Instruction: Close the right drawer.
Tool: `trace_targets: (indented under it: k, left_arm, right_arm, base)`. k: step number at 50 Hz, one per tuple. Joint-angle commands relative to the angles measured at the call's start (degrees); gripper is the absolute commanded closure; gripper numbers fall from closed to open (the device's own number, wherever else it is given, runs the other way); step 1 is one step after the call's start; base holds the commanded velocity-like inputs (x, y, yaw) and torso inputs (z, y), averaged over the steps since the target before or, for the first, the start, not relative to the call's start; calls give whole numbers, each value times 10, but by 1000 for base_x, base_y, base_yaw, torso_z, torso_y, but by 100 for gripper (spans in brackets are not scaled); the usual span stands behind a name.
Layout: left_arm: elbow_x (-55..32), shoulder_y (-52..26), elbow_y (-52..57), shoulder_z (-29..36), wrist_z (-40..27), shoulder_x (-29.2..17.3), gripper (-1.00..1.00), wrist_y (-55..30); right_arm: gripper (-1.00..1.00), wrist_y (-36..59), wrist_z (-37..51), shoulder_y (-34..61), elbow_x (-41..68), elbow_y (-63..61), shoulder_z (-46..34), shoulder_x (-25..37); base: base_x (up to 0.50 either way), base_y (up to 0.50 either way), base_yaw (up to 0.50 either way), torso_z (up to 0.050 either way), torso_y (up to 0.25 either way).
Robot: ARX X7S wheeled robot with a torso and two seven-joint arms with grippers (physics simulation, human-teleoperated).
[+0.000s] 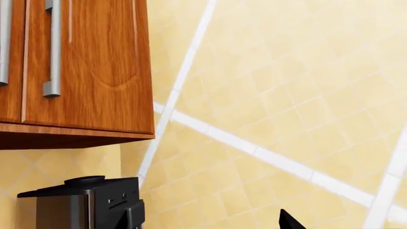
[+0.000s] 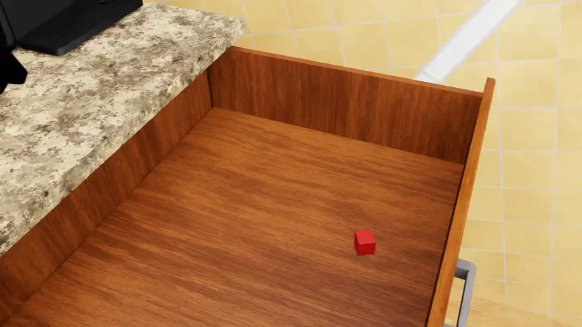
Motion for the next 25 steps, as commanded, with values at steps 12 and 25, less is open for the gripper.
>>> trace_targets:
  k: [12,25]
  left_arm:
    - [6,6,-1,8,12,1,-100,12]
    - [-19,-20,-9,10,-1,8,-100,9]
  right_arm:
    - [-100,-291,25,-193,-64,243,144,-68]
    - [-100,-344,27,-226,-69,327,158,-72]
  base:
    - [0,0,0,0,0]
    - [0,0,0,0,0]
